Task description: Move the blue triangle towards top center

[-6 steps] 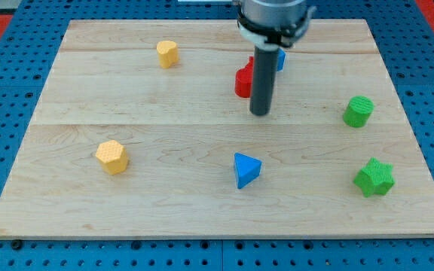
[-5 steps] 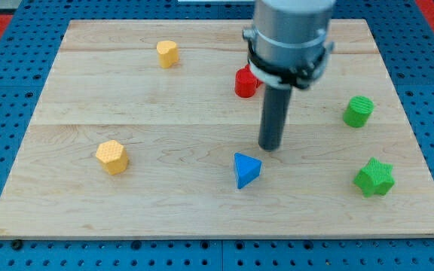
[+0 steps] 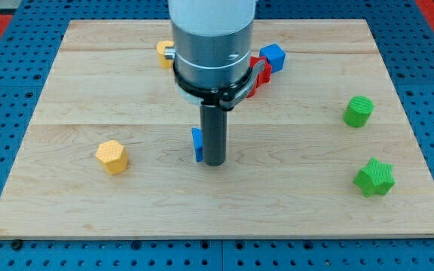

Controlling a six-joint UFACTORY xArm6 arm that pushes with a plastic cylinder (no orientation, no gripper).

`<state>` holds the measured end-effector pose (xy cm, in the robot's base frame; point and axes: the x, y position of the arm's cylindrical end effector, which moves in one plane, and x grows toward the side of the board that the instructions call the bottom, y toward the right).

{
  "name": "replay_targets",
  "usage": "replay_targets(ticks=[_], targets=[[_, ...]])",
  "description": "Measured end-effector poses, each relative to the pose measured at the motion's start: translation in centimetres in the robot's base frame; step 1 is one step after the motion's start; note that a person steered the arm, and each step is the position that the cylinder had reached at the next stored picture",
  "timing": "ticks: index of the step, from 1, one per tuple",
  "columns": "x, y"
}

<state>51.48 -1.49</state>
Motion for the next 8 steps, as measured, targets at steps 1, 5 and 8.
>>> replay_targets(ticks=[1, 5, 8], targets=[[-0.7, -3.4], [-6.3, -2.6], [-14.2, -1.2]])
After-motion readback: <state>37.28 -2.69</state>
